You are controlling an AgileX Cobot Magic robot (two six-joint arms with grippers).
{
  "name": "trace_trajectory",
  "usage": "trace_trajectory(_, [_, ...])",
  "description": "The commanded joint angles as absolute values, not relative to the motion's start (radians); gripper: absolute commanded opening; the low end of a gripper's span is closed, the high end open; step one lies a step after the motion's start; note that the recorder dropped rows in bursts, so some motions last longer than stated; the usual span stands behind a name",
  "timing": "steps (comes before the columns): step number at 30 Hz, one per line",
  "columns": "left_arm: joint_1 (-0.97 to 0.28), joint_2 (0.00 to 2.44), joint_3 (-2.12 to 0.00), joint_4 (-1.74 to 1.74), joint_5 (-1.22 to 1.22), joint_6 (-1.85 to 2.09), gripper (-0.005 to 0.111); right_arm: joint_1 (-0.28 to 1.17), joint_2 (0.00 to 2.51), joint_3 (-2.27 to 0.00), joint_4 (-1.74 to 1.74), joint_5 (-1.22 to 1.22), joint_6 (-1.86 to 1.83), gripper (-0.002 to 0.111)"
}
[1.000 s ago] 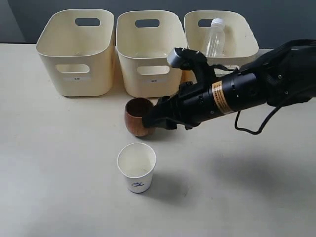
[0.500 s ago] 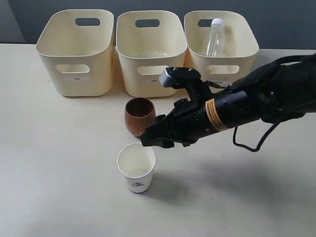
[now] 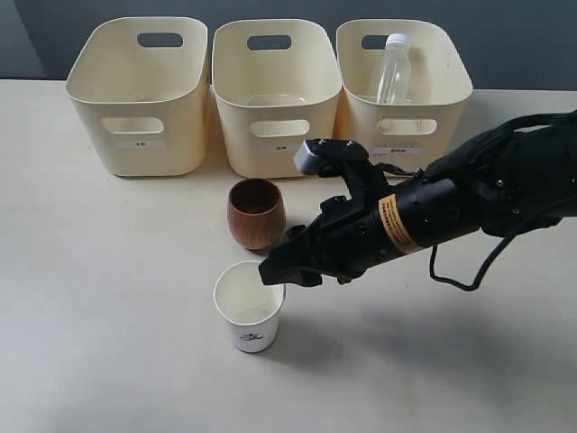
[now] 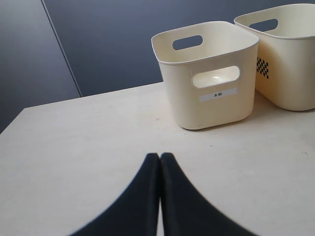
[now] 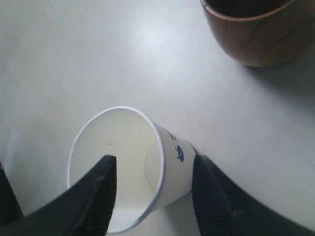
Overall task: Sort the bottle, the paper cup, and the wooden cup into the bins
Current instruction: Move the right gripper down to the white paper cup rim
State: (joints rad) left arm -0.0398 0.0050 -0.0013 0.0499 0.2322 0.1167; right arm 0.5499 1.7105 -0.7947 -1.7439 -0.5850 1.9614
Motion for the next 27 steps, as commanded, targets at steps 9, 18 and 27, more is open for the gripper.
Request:
trace_trajectory(9, [-0.043,0.0,0.0,0.047,0.231,0.115,0.0,0.648,1.704,-0.793,-1.744,-0.474,1.969,0.046])
trace_trajectory(18, [-0.043,0.0,0.0,0.047,0.231,0.115,0.0,0.683,1.704,-0.793,-1.744,-0.354,1.997,0.046])
trace_trajectory(27, [-0.043,0.0,0.0,0.047,0.231,0.115,0.0,0.683,1.704,-0.793,-1.744,-0.384,2.018,0.046])
